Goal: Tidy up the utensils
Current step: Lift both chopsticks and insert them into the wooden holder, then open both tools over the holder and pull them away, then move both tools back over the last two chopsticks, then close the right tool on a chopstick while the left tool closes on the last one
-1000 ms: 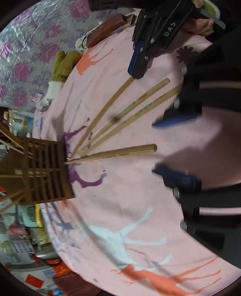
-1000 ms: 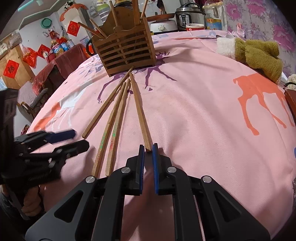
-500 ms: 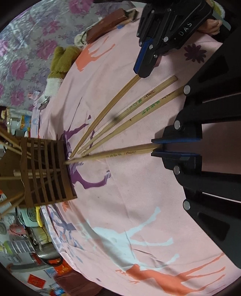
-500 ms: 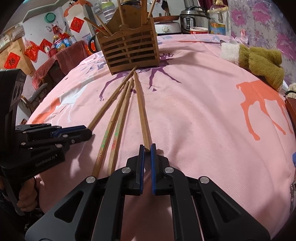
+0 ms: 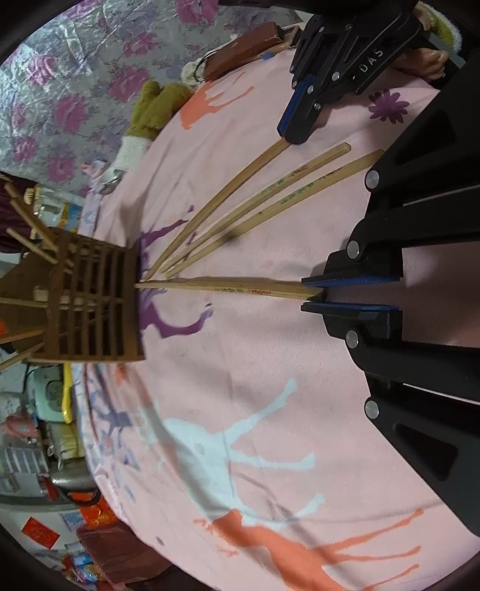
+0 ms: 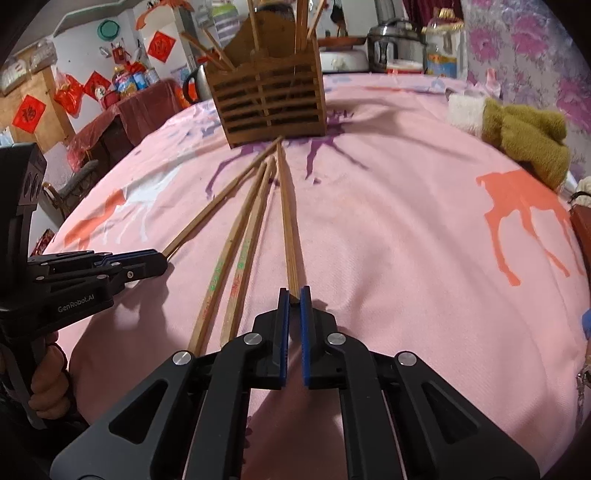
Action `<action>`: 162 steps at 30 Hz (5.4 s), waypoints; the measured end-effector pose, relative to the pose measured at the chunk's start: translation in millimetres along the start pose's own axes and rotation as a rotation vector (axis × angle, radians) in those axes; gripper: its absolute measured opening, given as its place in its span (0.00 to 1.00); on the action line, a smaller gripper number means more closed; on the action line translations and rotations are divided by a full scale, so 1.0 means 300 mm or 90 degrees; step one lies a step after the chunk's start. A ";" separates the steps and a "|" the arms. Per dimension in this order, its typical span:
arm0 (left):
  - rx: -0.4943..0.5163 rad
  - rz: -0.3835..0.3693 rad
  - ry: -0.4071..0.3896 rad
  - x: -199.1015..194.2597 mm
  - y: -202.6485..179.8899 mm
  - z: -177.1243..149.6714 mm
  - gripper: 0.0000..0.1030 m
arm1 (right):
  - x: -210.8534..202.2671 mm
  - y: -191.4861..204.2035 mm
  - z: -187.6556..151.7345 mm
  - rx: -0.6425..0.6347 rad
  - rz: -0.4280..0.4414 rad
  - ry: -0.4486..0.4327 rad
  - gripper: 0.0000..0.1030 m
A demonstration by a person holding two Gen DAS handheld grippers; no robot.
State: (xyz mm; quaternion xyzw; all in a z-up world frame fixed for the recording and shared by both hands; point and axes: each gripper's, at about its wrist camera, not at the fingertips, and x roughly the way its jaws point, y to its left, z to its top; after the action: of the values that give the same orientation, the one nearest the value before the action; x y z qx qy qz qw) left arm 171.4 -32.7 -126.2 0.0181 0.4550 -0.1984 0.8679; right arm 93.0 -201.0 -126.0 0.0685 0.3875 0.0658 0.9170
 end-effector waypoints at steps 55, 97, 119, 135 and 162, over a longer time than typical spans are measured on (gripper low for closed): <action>-0.100 0.045 -0.308 -0.279 0.126 0.738 0.95 | -0.118 -0.011 0.881 0.067 0.027 -0.323 0.13; -0.156 0.033 -0.031 -0.043 0.220 -0.050 0.95 | -0.084 -0.068 0.034 0.065 0.019 -0.071 0.62; -0.046 0.076 -0.047 -0.064 0.080 -0.090 0.95 | -0.070 -0.066 -0.012 0.068 -0.012 -0.047 0.26; 0.041 -0.052 -0.003 0.015 -0.104 -0.050 0.38 | -0.031 -0.110 -0.017 0.122 0.008 -0.024 0.27; -0.057 0.005 -0.026 -0.029 0.112 -0.070 0.06 | -0.026 0.006 -0.042 -0.006 0.006 -0.018 0.23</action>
State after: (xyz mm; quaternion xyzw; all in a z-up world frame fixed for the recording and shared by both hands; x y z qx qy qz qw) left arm 162.7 5.5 -136.7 -0.0228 0.4456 -0.1745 0.8778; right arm 78.3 -199.7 -129.0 0.0666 0.3740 0.0709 0.9223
